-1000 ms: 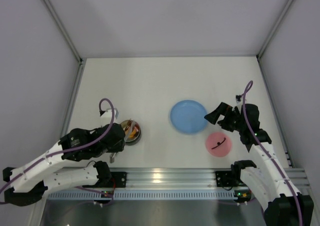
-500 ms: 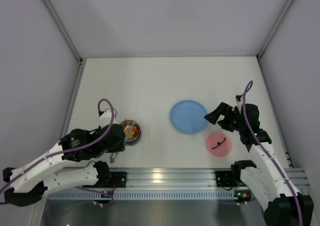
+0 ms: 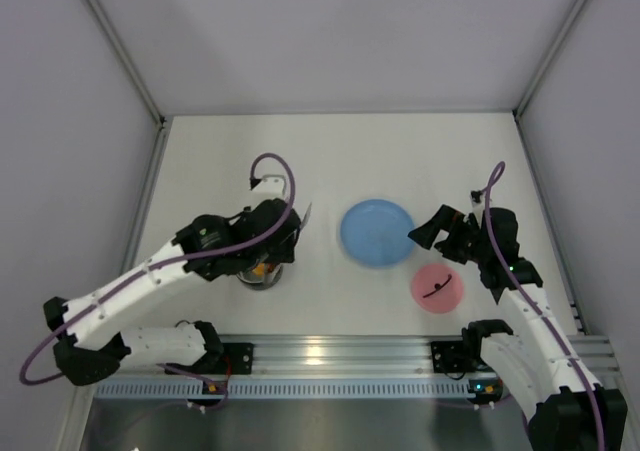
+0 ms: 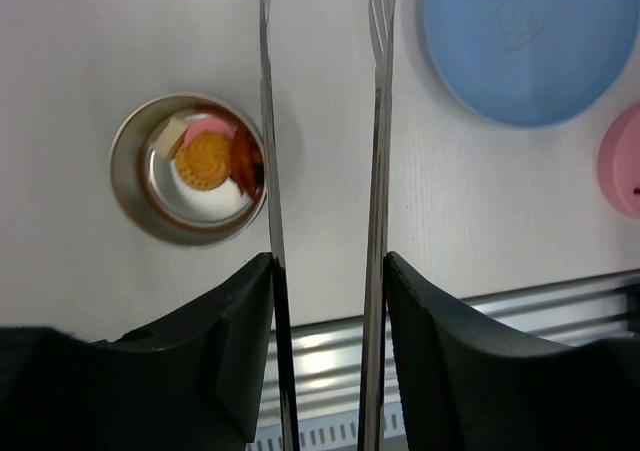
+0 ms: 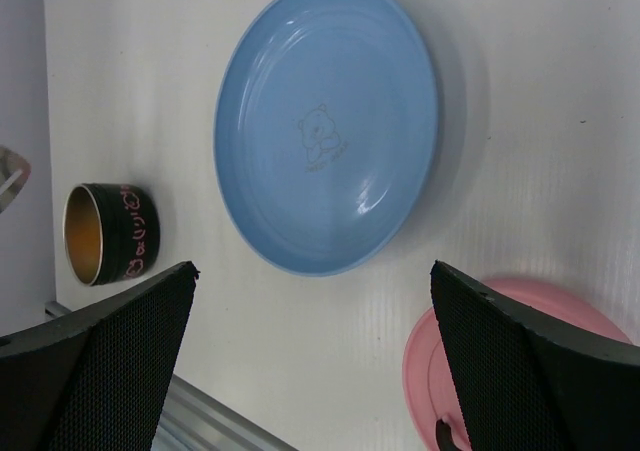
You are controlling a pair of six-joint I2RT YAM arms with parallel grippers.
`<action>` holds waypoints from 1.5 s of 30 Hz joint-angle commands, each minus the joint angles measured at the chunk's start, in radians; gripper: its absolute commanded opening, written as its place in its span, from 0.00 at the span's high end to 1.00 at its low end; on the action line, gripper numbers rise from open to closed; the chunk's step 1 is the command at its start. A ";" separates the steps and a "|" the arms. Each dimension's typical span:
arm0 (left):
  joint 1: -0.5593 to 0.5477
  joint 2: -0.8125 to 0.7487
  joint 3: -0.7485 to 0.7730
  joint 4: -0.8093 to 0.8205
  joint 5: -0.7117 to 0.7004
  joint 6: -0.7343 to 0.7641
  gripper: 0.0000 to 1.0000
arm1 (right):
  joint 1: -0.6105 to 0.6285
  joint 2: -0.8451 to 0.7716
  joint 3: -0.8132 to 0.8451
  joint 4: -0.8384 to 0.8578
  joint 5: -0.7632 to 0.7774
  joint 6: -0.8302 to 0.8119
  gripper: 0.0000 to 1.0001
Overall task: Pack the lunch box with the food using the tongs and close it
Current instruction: Place the clamp at the center of the board.
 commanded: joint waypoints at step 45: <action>0.584 1.095 0.495 0.668 0.505 0.408 0.25 | -0.012 -0.083 0.123 -0.134 0.006 -0.058 0.01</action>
